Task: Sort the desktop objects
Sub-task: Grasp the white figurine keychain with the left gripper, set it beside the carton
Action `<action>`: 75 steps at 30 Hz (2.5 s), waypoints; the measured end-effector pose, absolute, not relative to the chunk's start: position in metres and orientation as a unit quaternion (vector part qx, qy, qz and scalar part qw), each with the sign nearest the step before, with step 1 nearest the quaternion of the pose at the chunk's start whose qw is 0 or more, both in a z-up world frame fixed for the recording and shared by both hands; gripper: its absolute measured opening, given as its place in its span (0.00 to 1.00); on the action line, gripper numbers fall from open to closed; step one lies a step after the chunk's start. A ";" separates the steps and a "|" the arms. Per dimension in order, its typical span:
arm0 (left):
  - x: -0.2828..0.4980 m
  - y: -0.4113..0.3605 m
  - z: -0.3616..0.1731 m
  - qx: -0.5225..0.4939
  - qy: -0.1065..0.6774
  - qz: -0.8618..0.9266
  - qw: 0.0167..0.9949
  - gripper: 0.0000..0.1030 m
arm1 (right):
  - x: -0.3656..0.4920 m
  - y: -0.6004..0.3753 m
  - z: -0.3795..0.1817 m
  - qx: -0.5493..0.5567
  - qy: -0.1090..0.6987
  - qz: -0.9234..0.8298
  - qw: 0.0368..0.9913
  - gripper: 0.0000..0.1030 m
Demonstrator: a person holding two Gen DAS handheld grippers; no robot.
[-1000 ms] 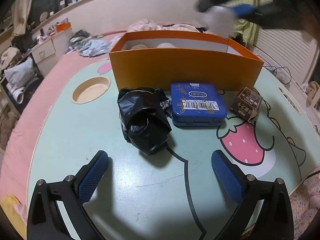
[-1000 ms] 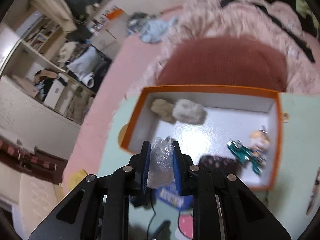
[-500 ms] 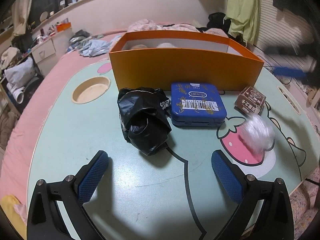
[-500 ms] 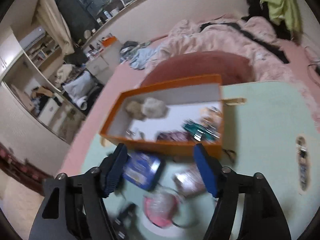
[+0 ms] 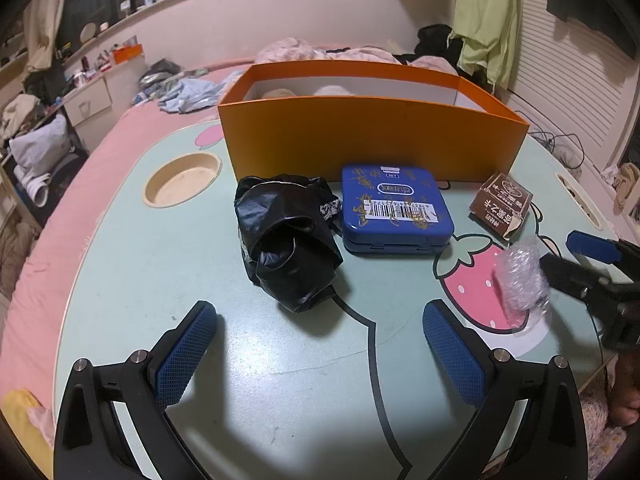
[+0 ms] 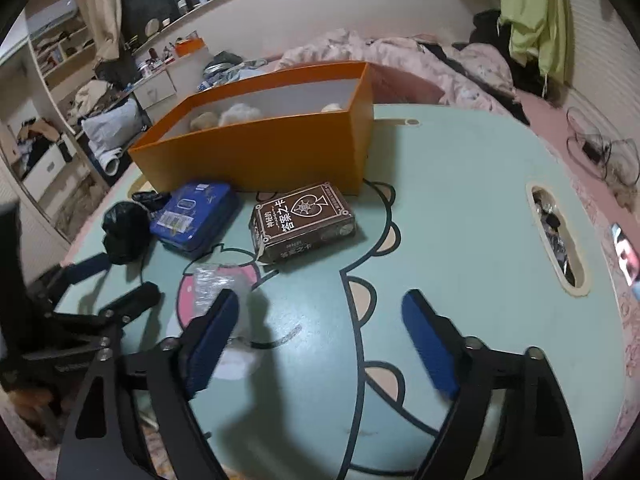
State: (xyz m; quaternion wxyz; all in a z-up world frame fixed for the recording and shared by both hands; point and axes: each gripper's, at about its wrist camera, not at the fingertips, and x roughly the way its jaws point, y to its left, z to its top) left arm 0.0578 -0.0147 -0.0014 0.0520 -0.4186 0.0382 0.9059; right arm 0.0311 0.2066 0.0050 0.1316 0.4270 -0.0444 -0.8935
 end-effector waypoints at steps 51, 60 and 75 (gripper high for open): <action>-0.140 0.098 0.046 -0.539 -0.040 0.816 0.204 0.34 | 0.051 0.200 -0.006 0.411 0.028 -0.904 0.115 0.92; -0.047 0.038 0.132 -0.439 -0.040 0.866 0.235 0.34 | 0.053 0.197 -0.007 0.411 0.027 -0.904 0.113 0.92; -0.009 0.024 0.050 -0.466 -0.065 0.853 0.225 0.60 | 0.051 0.194 -0.007 0.412 0.028 -0.904 0.112 0.92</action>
